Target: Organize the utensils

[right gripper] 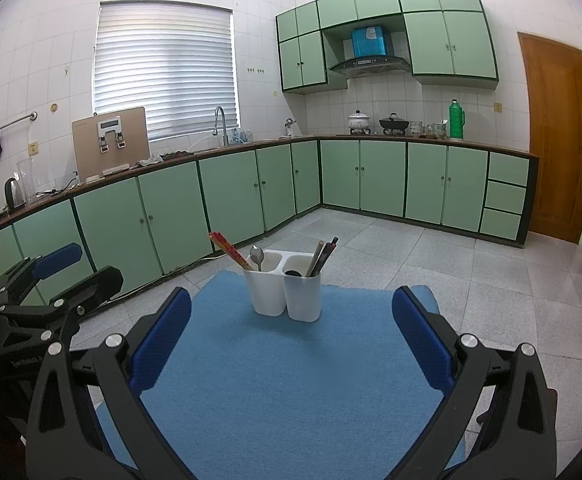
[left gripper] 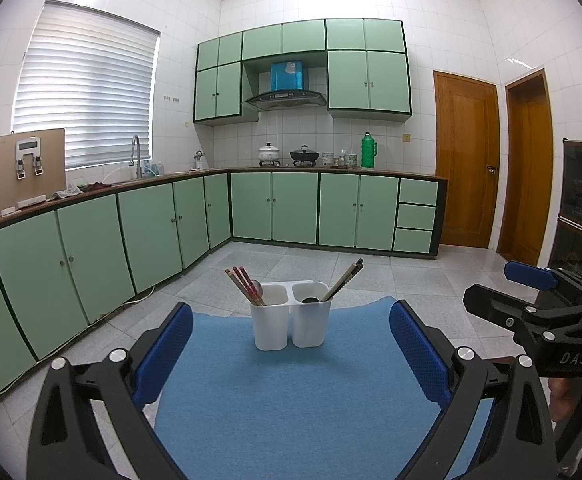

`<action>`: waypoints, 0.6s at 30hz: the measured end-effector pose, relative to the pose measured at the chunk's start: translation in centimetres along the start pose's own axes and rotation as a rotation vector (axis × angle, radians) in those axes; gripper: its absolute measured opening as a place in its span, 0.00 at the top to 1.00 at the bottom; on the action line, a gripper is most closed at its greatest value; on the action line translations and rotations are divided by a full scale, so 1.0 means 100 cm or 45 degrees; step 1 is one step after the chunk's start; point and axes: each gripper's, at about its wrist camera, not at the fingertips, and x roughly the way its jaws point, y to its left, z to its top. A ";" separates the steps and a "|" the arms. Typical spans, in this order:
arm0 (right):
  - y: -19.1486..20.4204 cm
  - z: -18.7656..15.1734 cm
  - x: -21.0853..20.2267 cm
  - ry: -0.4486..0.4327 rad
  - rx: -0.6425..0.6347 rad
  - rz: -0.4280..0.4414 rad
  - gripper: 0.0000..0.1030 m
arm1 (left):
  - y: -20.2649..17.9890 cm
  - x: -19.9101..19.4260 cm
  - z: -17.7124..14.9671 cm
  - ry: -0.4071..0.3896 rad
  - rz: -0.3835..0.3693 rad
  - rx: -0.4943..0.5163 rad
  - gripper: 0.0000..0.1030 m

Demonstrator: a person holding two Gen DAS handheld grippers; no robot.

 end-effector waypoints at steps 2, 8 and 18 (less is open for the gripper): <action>-0.001 -0.001 0.001 0.002 0.001 0.000 0.05 | 0.001 0.000 0.000 -0.001 -0.004 -0.001 0.06; -0.002 -0.002 0.002 0.004 0.000 0.000 0.05 | 0.002 0.000 -0.001 0.004 -0.009 -0.003 0.06; -0.006 -0.004 0.004 0.010 0.016 -0.007 0.05 | 0.003 0.001 -0.002 0.006 -0.007 -0.008 0.06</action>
